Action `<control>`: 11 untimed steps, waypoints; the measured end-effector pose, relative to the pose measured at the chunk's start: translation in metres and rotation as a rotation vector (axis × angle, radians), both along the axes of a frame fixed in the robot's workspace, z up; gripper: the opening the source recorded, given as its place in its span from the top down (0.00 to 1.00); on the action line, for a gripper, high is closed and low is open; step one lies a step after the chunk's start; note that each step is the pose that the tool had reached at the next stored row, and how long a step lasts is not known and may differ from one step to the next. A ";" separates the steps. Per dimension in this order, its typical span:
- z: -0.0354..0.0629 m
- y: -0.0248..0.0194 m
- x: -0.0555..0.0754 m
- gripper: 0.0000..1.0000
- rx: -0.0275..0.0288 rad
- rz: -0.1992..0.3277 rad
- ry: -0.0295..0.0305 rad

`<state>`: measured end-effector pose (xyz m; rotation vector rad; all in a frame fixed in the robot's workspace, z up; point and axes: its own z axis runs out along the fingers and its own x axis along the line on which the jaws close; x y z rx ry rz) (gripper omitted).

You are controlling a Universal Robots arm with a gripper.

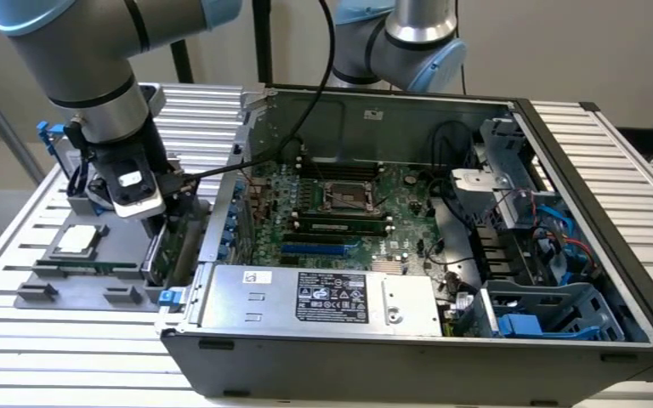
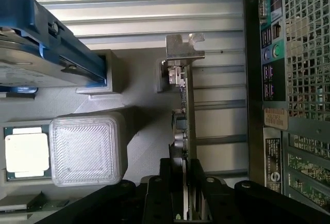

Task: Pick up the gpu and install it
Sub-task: 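Pick up the gpu and move the gpu toward the slot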

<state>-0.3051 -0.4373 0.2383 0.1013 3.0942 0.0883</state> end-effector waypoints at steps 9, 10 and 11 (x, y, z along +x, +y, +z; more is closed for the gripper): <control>0.0101 0.0000 0.000 1.00 0.0000 0.000 0.0001; 0.0121 0.0000 0.000 1.00 0.0001 0.000 0.0000; 0.0142 0.0000 0.000 1.00 0.0000 0.000 0.0001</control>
